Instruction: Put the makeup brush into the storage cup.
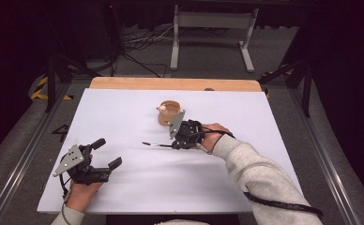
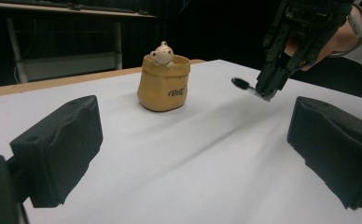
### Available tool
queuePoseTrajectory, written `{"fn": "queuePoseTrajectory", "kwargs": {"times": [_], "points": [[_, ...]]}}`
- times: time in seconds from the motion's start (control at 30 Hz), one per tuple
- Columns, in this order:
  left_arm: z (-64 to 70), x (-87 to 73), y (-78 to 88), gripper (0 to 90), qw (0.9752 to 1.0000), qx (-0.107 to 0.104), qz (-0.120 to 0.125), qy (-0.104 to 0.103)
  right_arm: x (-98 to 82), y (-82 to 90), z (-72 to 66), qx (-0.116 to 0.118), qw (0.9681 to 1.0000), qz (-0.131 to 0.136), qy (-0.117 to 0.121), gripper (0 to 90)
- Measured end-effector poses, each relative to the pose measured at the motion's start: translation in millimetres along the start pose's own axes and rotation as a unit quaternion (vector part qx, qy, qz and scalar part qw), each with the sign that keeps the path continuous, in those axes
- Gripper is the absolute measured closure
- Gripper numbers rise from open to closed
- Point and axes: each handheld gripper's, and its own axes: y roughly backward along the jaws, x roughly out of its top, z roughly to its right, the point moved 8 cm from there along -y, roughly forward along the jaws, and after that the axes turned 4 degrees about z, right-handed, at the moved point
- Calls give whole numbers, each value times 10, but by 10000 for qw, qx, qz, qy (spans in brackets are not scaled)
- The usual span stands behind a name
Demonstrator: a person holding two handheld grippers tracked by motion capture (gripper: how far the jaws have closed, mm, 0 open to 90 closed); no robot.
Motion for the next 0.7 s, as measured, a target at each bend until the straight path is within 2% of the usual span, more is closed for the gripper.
{"fn": "queuePoseTrajectory", "kwargs": {"times": [0.2,0.23,0.3,0.4,0.5,0.53,0.57,0.63,0.7], "points": [[3,-2,-2,41,10000,0,0,15,-26,89,-34,-177,9984,481,-236,855],[3,-2,-2,41,10000,0,0,15,-26,89,-34,-177,9984,481,-236,855],[1,-3,-1,41,10000,2,0,21,-26,132,-45,-241,9966,715,-327,855],[-3,-5,0,41,10000,-1,-3,29,-21,163,-58,-278,9950,863,-420,855],[-3,-2,3,41,10000,-8,-6,34,3,230,-81,-372,9896,1284,-531,855],[-3,0,6,41,10000,-8,-7,31,3,230,-81,-372,9896,1284,-531,855],[-3,2,9,41,10000,-6,1,36,7,251,-91,-391,9878,1394,-566,855],[-6,4,13,41,10000,7,8,38,14,300,-115,-427,9829,1674,-645,855],[-8,0,13,41,10000,11,5,47,6,352,-144,-476,9759,1986,-773,855]]}}
